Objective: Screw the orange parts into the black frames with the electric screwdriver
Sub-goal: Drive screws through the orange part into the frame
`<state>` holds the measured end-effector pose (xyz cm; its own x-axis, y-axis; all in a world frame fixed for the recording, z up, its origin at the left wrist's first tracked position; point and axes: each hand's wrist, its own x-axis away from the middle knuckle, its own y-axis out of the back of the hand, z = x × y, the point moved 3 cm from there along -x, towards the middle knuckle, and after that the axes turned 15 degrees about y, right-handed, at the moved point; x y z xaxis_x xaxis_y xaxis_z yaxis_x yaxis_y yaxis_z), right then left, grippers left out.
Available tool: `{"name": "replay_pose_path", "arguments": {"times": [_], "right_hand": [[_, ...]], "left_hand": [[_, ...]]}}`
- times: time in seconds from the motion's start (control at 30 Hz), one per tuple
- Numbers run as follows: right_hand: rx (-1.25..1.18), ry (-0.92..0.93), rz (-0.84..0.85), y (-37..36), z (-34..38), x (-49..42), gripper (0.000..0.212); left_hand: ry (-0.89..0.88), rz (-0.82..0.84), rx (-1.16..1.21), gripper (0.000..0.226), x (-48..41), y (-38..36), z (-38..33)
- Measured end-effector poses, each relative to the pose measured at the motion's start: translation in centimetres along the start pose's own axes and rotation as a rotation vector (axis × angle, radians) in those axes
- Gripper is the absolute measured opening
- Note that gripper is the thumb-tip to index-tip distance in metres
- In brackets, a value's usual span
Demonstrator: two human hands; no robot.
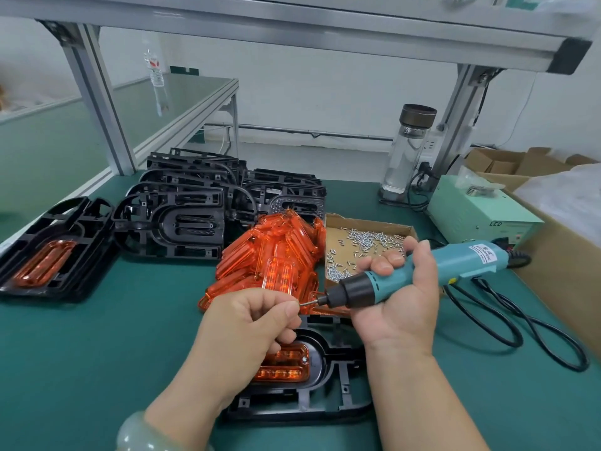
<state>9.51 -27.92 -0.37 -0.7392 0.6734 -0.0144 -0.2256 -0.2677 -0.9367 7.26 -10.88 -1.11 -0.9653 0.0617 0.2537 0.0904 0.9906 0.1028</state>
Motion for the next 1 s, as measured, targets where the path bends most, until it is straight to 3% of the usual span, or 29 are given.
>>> {"name": "replay_pose_path", "arguments": {"times": [0.13, 0.6, 1.0], "right_hand": [[-0.001, -0.001, 0.022, -0.12, -0.09, 0.1, 0.02], [0.027, 0.018, 0.027, -0.36, -0.08, 0.43, 0.015], [0.0, 0.027, 0.036, -0.59, 0.07, 0.7, 0.011]], "left_hand": [[-0.001, -0.002, 0.005, 0.022, 0.04, -0.12, 0.16], [-0.001, -0.028, -0.058, 0.014, 0.11, -0.32, 0.16], [-0.028, 0.001, -0.054, 0.027, 0.64, -0.37, -0.48]]}}
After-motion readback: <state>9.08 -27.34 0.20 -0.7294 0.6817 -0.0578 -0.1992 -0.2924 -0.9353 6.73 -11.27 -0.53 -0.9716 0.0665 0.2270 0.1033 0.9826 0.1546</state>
